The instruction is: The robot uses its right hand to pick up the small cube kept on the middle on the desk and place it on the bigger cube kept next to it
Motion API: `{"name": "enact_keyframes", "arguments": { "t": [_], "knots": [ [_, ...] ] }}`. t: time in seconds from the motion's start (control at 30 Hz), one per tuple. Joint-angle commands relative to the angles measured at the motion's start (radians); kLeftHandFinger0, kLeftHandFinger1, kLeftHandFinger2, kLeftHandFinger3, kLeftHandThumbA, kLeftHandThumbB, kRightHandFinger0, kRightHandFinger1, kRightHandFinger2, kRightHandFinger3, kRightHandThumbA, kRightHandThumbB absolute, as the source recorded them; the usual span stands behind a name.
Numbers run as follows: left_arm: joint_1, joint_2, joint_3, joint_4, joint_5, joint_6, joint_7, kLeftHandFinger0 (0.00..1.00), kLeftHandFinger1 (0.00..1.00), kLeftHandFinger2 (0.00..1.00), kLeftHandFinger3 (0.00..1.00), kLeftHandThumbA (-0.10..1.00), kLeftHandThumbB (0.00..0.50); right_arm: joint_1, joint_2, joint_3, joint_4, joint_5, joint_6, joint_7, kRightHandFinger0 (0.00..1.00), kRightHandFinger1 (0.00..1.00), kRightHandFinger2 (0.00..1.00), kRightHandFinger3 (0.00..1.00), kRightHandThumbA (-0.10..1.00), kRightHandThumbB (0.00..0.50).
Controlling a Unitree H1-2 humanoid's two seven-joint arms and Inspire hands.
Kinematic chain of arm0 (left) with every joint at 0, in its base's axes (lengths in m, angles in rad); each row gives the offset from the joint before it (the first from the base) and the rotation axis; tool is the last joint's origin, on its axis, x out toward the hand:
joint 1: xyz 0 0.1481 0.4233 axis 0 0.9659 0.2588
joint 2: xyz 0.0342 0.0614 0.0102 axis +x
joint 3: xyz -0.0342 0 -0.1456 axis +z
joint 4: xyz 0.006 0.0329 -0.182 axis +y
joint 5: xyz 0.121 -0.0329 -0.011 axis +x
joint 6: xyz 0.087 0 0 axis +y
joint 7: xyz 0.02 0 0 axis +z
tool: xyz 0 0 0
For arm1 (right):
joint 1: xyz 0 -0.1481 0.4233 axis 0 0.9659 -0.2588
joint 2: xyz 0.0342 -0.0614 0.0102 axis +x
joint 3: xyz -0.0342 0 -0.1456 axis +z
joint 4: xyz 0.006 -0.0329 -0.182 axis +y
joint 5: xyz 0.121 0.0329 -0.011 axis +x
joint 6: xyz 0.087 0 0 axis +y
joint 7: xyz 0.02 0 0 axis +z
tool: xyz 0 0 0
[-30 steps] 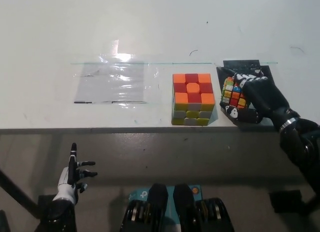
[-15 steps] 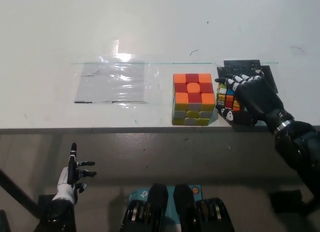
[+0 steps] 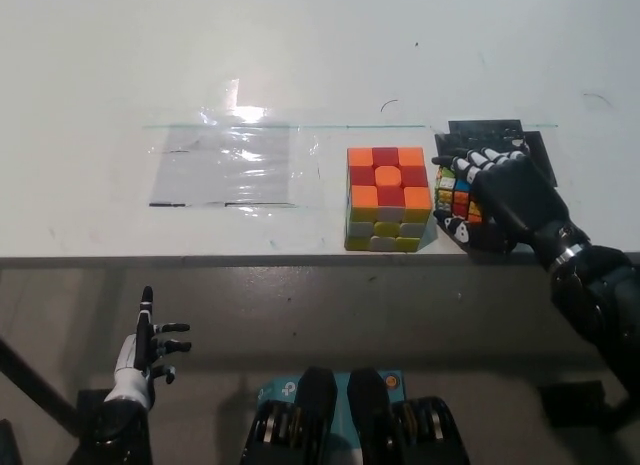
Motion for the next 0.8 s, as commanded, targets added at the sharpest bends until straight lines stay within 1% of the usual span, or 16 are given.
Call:
{"name": "enact_keyframes", "arguments": {
  "t": [0.0,0.07,0.1,0.13,0.17,0.2,0.23,0.27,0.37,0.4,0.43,0.47,0.53,0.63,0.7,0.77],
  "knots": [
    [-0.022,0.016,0.004,-0.007,-0.008,-0.044,0.011,0.18,0.67,0.29,0.09,1.0,0.5,-0.026,-0.037,-0.002,0.005,-0.039,-0.034,-0.069,0.0,0.06,0.06,0.02,-0.1,0.058],
    [-0.022,0.015,0.007,-0.007,-0.012,-0.045,0.01,0.18,0.66,0.28,0.07,1.0,0.5,-0.033,-0.037,-0.007,0.013,-0.034,-0.049,-0.08,0.0,0.17,0.15,0.0,-0.1,0.096],
    [-0.024,0.015,0.005,-0.005,-0.008,-0.042,0.014,0.17,0.64,0.27,0.07,1.0,0.5,-0.041,-0.043,-0.013,0.002,-0.035,-0.039,-0.07,0.0,0.22,0.18,0.02,-0.1,0.128],
    [-0.02,0.014,0.003,-0.005,-0.006,-0.045,0.013,0.17,0.65,0.28,0.08,1.0,0.5,-0.043,-0.044,-0.02,-0.004,-0.029,-0.043,-0.07,0.01,0.25,0.23,0.03,-0.1,0.177],
    [-0.018,0.014,0.001,-0.006,-0.004,-0.05,0.01,0.19,0.66,0.29,0.08,1.0,0.5,-0.046,-0.046,-0.031,-0.013,-0.019,-0.047,-0.072,0.0,0.22,0.2,0.04,-0.1,0.195],
    [-0.015,0.013,0.002,-0.006,-0.005,-0.051,0.01,0.19,0.66,0.29,0.08,1.0,0.5,-0.046,-0.045,-0.031,-0.011,-0.02,-0.05,-0.072,0.0,0.21,0.2,0.04,-0.1,0.198],
    [-0.015,0.013,0.005,-0.006,-0.008,-0.048,0.007,0.19,0.66,0.28,0.07,1.0,0.5,-0.055,-0.048,-0.042,-0.013,-0.01,-0.063,-0.08,0.0,0.21,0.2,0.0,-0.1,0.193],
    [-0.013,0.012,0.006,-0.006,-0.01,-0.047,0.008,0.2,0.66,0.28,0.07,1.0,0.5,-0.063,-0.054,-0.048,-0.024,-0.009,-0.065,-0.074,0.03,0.25,0.25,0.02,-0.1,0.186],
    [-0.01,0.011,0.011,-0.006,-0.014,-0.047,0.008,0.2,0.64,0.26,0.05,1.0,0.5,-0.076,-0.058,-0.058,-0.031,-0.006,-0.075,-0.062,0.04,0.26,0.26,0.0,-0.1,0.175],
    [-0.011,0.01,0.013,-0.006,-0.015,-0.044,0.011,0.19,0.62,0.25,0.05,1.0,0.5,-0.083,-0.066,-0.06,-0.044,-0.01,-0.071,-0.048,0.05,0.28,0.29,0.01,-0.1,0.164],
    [-0.009,0.009,0.014,-0.006,-0.016,-0.045,0.011,0.19,0.62,0.25,0.05,1.0,0.5,-0.088,-0.068,-0.067,-0.054,-0.003,-0.07,-0.037,0.05,0.28,0.29,0.0,-0.1,0.178],
    [-0.009,0.009,0.013,-0.006,-0.014,-0.047,0.009,0.2,0.63,0.26,0.07,1.0,0.5,-0.094,-0.073,-0.069,-0.062,-0.005,-0.064,-0.027,0.08,0.33,0.37,0.0,-0.1,0.188],
    [-0.002,0.008,0.011,-0.009,-0.011,-0.047,0.01,0.22,0.63,0.27,0.07,1.0,0.5,-0.099,-0.074,-0.071,-0.067,-0.009,-0.063,-0.026,0.07,0.33,0.38,0.0,-0.1,0.2],
    [-0.002,0.007,0.013,-0.009,-0.013,-0.05,0.01,0.21,0.64,0.26,0.06,1.0,0.5,-0.11,-0.074,-0.081,-0.071,-0.009,-0.059,-0.026,0.1,0.4,0.51,0.0,-0.1,0.196],
    [-0.001,0.008,0.009,-0.009,-0.008,-0.053,0.011,0.21,0.64,0.26,0.07,1.0,0.5,-0.125,-0.07,-0.086,-0.055,-0.01,-0.071,-0.043,0.09,0.39,0.51,0.0,-0.1,0.214],
    [0.002,0.007,0.009,-0.007,-0.008,-0.054,0.015,0.21,0.62,0.24,0.05,1.0,0.5,-0.131,-0.064,-0.091,-0.057,-0.006,-0.06,-0.033,0.05,0.37,0.5,0.0,-0.1,0.203]
  ]
}}
